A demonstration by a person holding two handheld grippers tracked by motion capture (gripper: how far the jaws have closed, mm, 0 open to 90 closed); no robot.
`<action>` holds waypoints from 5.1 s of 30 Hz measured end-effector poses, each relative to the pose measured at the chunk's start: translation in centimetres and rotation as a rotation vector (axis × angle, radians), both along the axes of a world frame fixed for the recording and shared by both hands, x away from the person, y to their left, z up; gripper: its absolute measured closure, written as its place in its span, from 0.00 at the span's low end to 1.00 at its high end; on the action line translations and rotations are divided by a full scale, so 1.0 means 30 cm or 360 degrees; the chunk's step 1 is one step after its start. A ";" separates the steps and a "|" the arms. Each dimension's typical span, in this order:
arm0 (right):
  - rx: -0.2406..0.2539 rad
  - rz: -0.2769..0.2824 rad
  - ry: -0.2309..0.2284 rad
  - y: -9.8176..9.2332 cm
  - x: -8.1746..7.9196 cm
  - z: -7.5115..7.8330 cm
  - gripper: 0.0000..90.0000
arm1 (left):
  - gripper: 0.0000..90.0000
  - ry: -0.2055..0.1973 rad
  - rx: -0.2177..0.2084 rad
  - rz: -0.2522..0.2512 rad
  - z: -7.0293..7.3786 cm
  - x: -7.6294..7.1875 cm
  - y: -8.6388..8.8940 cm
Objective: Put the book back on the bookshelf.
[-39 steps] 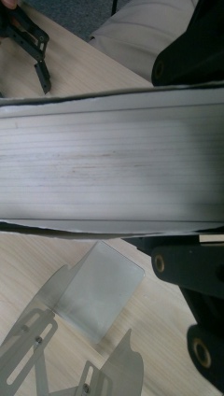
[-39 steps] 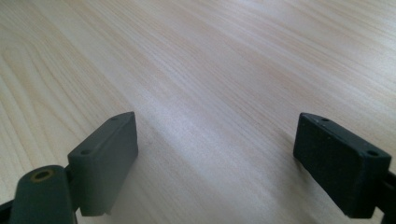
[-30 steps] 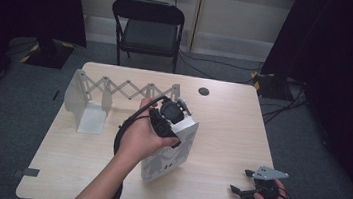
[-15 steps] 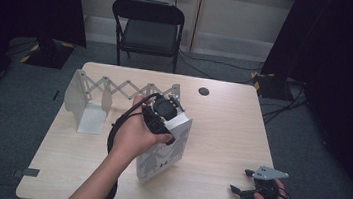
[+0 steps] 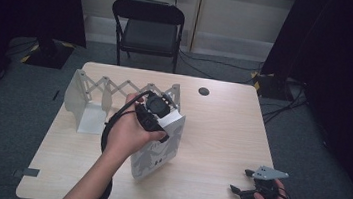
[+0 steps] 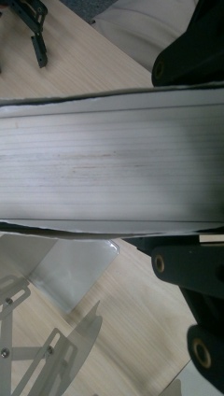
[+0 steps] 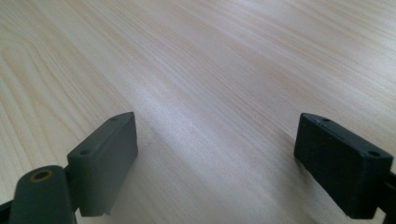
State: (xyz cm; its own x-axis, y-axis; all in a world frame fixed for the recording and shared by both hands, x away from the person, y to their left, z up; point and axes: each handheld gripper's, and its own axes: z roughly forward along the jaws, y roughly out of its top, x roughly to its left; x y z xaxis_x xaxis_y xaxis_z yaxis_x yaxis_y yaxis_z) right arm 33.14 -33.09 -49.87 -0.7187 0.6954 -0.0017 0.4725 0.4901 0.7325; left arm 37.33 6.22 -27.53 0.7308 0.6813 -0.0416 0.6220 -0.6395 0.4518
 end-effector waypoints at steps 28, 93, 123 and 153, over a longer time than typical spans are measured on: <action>0.0000 0.0000 0.0000 0.000 0.000 0.000 0.15 | 0.59 -0.0005 0.0015 0.0134 0.012 0.015 0.079; 0.0000 0.0000 0.0000 0.000 0.000 0.000 0.15 | 0.59 0.0013 -0.0011 0.0455 -0.024 0.157 0.073; 0.0000 0.0000 0.0000 0.000 0.000 0.000 0.15 | 0.59 0.0022 -0.0013 0.0531 -0.035 0.205 0.074; 0.0002 -0.0001 0.0001 0.000 0.000 0.000 0.15 | 0.59 -0.0002 0.0005 0.0624 -0.031 0.247 0.057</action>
State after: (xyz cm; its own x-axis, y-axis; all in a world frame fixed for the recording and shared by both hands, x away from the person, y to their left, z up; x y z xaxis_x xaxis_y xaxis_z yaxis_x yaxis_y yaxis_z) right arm 33.14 -33.08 -49.87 -0.7181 0.6959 -0.0005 0.4732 0.4888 0.7329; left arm 44.73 7.93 -28.45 0.4151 0.9090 -0.0385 0.8188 -0.3548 0.4512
